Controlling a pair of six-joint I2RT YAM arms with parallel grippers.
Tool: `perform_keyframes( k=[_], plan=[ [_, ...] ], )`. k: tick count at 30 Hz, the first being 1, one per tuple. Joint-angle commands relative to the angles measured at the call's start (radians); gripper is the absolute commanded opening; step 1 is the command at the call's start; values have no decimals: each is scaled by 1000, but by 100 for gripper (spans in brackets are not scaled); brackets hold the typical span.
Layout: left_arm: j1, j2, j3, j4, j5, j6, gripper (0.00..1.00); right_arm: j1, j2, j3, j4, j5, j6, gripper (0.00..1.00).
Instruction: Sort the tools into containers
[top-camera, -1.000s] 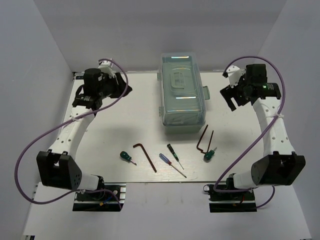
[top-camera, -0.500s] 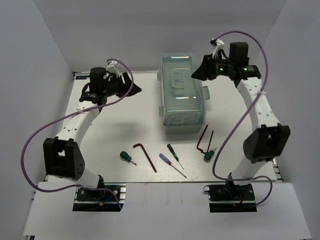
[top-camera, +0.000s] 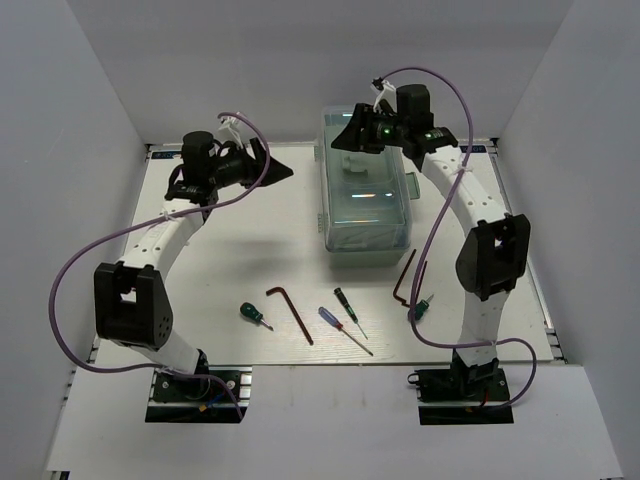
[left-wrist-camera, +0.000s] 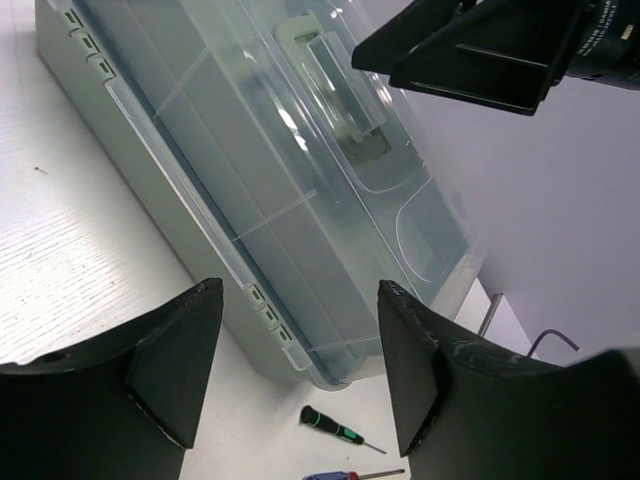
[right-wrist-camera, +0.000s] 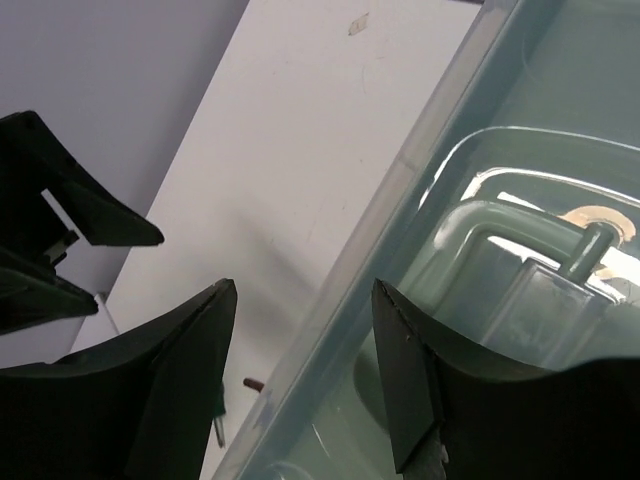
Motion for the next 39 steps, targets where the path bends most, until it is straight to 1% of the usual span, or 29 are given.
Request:
perform_keyframes(
  k=[1, 2, 5, 6, 9, 20, 24, 28, 29, 31, 32, 35, 39],
  plan=[
    [-6, -2, 11, 31, 40, -7, 74, 26, 0, 63, 5, 145, -25, 63],
    [-15, 7, 11, 40, 40, -7, 74, 30, 1, 66, -15, 206, -43, 63],
    [-15, 18, 20, 51, 40, -7, 74, 64, -5, 77, -60, 278, -74, 62],
    [-15, 18, 29, 51, 49, -7, 74, 72, -5, 78, -69, 338, -78, 62],
    [-24, 43, 49, 51, 58, -7, 74, 89, -2, 75, -101, 399, -94, 62],
    [-52, 92, 119, 82, 69, -16, 74, 115, -11, 40, -199, 518, -98, 62],
    [-61, 101, 149, 118, 69, -34, 74, 109, -12, 14, -228, 498, -83, 62],
    [-72, 122, 198, 139, 89, -45, 74, 104, 7, 0, -216, 400, -19, 62],
    [-81, 133, 221, 139, 100, -45, 74, 102, 8, -5, -207, 333, -11, 62],
    [-81, 144, 242, 139, 109, -45, 74, 106, 20, 5, -195, 313, 20, 62],
    [-90, 153, 261, 139, 109, -45, 74, 106, 29, 9, -186, 265, 29, 62],
    [-99, 164, 282, 129, 120, -45, 75, 101, 41, 31, -173, 237, 55, 62],
    [-118, 182, 300, 129, 120, -45, 75, 72, 41, 55, -130, 158, 127, 60]
  ],
)
